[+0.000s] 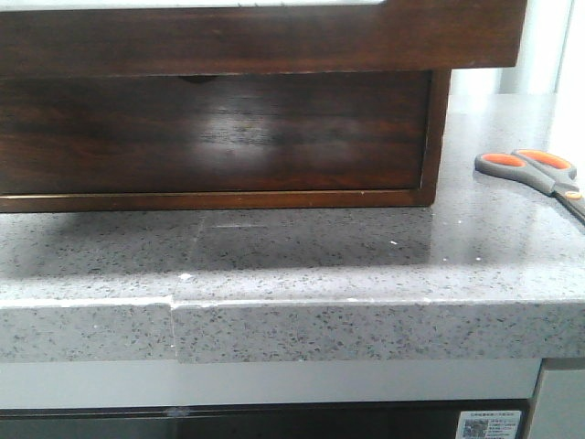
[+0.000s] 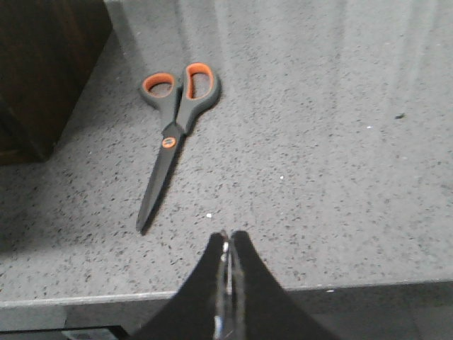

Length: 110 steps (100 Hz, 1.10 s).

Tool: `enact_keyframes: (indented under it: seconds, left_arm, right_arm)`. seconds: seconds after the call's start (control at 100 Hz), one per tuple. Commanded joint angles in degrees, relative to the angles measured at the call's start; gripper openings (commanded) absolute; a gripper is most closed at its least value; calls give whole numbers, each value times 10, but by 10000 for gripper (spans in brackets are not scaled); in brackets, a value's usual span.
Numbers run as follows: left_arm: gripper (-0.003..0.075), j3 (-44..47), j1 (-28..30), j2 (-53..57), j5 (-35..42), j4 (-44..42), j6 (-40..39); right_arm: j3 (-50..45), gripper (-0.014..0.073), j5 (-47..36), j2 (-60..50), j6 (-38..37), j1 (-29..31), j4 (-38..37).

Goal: Put scissors in drawer with both arms
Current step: 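Move the right gripper over the grey-and-orange scissors and lower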

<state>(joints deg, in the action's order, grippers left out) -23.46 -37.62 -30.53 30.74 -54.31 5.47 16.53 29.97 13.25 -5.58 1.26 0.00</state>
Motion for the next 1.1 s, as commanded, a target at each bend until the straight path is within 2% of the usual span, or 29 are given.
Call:
enact_keyframes:
  seconds: [0.0,0.17,0.24,0.35,0.48,0.87,1.09]
  left_arm:
    - [253,-20,-4,40,-1,59,-8]
    - [251,-20,-4,115,-86,74,-8]
    - [251,-20,-4,139,-119,83,-8]
    - [251,-20,-4,169,-156,98,-8]
    - [251,-20,-4,183,-184,114,-8]
    - [251,-20,-4,183,-183,125,-8]
    - [251,-20,-4,183,-183,125,-8]
  right_arm:
    - [32,-61,-37,32,8,-6,-10]
    - [64,-26,-38,104,8,-6,-14]
    - [83,46,-37,137,8,-6,-14]
    - [118,218,-38,193,8,-6,-14]
    - [167,335,-27,249,8,-14,-14]
    - [382,349,146,506,8,-20,-18]
    - [479,492,226,620,8,-26,-16]
